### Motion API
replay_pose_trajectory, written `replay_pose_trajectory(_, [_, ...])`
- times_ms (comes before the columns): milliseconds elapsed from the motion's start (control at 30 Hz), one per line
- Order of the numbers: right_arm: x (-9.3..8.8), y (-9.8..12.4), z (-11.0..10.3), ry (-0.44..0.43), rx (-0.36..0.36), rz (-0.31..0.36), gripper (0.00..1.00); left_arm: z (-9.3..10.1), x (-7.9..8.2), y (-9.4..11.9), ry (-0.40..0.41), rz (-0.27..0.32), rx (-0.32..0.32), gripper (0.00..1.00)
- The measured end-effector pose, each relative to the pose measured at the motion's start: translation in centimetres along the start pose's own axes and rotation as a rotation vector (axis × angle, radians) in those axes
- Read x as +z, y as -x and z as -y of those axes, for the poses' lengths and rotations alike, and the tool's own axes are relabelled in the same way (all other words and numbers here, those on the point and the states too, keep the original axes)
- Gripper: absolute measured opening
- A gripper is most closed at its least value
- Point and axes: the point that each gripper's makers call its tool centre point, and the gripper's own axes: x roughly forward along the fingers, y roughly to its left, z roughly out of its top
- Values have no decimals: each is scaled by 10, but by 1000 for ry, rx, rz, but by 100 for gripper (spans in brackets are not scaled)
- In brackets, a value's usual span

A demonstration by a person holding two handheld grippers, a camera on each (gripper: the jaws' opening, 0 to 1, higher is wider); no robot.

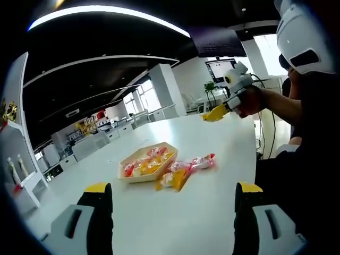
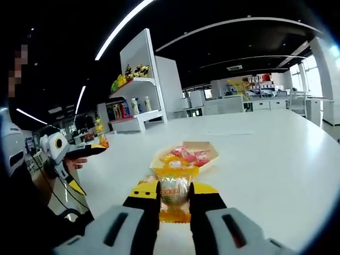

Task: Pick up the marshmallows scattered on the table and place them into the bowl on the table

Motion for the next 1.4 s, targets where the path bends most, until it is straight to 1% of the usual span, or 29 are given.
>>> replay_pose_trajectory(33, [3,-2,0,36,4,7,19,0,0,0,-1,1,0,95])
replay_pose_trajectory(67, [5,-4,0,54,3,8,19,-1,0,0,-3,0,1,95])
replay_pose_trajectory(167, [10,-9,0,60,1,8,19,-1,-2,1,-8,-6,4,95])
replay_pose_trajectory(267, [19,-18,1,53,10,19,19,-1,-3,1,-13,-4,1,95])
replay_pose_trajectory(333, [25,-24,0,59,-1,19,19,-2,-3,1,-13,-5,2,95])
replay_pose_trajectory(400, [32,-28,-4,82,7,24,19,-3,-5,2,-14,-9,7,95])
replay_pose_trajectory(467, [38,-32,-7,80,17,33,19,-4,-6,2,-16,-13,9,94])
replay_pose_trajectory(500, [46,-36,-9,90,28,48,19,-4,-6,3,-18,-15,9,94])
replay_pose_trajectory(567, [52,-43,-8,117,25,57,19,-4,-6,3,-17,-15,10,94])
replay_pose_trajectory(633, [56,-49,-7,137,21,60,19,-4,-6,3,-18,-15,9,94])
replay_pose_trajectory(767, [68,-67,-4,175,13,71,19,-2,-4,3,-20,-7,3,94])
replay_pose_trajectory(867, [76,-79,-4,179,13,92,19,-3,-5,2,-20,-11,5,94])
replay_pose_trajectory(967, [76,-92,-5,168,23,91,19,-2,-6,2,-18,-11,3,94])
replay_pose_trajectory(1033, [75,-102,-2,177,16,98,19,-2,-7,1,-15,-14,1,94])
replay_pose_trajectory(1100, [76,-110,3,191,-2,112,19,-2,-8,1,-16,-16,-1,94])
replay_pose_trajectory(1167, [75,-123,11,193,-17,116,19,-1,-8,0,-16,-18,-5,94])
replay_pose_trajectory(1200, [74,-129,14,212,-21,110,19,-1,-8,0,-17,-18,-6,94])
replay_pose_trajectory(1233, [73,-135,16,276,-16,99,19,-1,-8,0,-17,-17,-7,94])
replay_pose_trajectory(1267, [71,-141,18,289,-26,90,19,-1,-8,-1,-17,-18,-7,94])
replay_pose_trajectory(1333, [68,-154,16,299,-13,74,19,0,-9,-1,-18,-21,-8,94])
replay_pose_trajectory(1400, [68,-167,16,287,-5,69,19,0,-11,-1,-21,-28,-9,93])
